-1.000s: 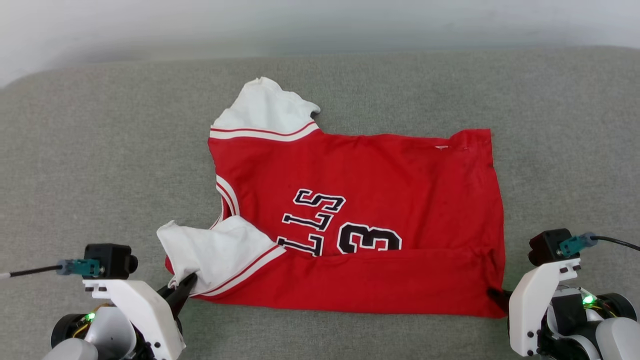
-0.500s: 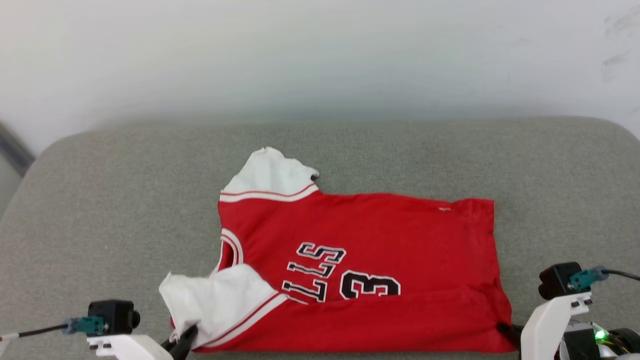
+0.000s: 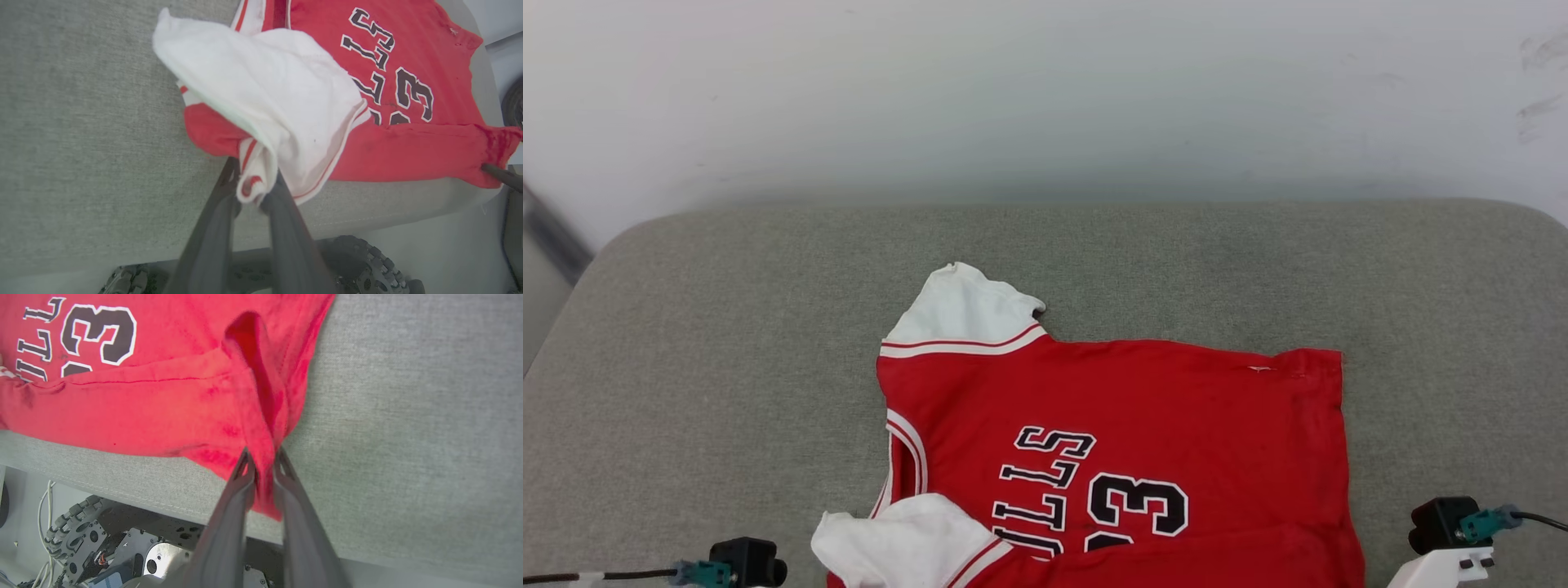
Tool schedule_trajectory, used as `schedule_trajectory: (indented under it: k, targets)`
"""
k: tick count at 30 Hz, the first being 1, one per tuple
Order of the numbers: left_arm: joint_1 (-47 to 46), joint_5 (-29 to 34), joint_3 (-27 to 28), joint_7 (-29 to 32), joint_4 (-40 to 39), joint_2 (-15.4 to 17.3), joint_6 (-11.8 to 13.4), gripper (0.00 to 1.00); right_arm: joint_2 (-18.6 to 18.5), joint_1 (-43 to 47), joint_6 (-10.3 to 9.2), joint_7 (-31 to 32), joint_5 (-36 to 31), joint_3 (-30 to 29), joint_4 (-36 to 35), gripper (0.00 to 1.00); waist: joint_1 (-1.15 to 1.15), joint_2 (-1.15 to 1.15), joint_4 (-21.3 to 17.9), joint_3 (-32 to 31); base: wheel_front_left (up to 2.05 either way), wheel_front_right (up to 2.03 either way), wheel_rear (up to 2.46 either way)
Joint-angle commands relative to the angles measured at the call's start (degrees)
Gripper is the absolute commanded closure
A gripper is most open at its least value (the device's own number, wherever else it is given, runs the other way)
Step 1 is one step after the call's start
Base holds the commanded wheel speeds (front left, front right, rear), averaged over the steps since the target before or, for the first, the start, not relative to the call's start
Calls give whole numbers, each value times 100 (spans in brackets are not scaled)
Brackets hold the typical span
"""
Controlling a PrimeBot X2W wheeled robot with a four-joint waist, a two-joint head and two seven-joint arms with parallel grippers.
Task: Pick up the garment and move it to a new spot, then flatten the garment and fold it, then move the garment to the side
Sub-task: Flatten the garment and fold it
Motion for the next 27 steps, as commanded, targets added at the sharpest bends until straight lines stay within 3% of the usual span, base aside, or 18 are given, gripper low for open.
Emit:
schedule_trajectory:
  k: [1, 2, 3, 8, 15, 21, 27]
  targets:
    - [-121, -23, -4, -35, 120, -83, -81, 68, 29, 69, 0, -111, 16, 13, 32, 0, 0, 0, -9, 16, 0, 0, 0]
    - [-161, -28, -13, -69, 243, -113, -136, 4, 30, 90, 0, -222, 6, 51, 50, 0, 0, 0, -17, 25, 0, 0, 0]
    - [-230, -4, 2, -115, 326, -137, -169, 0, 32, 90, 0, -384, 3, 86, 37, 0, 0, 0, -25, 34, 0, 0, 0]
    - [-448, 237, 118, -443, 521, -79, -205, 0, 36, 13, 0, -1636, -162, 211, -118, 0, 0, 0, -90, 55, 0, 0, 0]
    - [-709, 779, 362, -1116, 343, 73, 67, 0, 281, -313, 0, -3356, -710, 106, -321, 0, 0, 0, -280, 49, 0, 0, 0]
    - [-1159, 1277, 566, -1741, 71, 45, 354, 0, 541, -620, 0, -3994, -1187, 61, -751, 0, 0, 0, -537, 335, 0, 0, 0]
    - [-1923, 1579, 670, -1983, -11, 27, 381, 0, 732, -1089, 0, -4127, -1350, 72, -1154, 0, 0, 0, -871, 1063, 0, 0, 0]
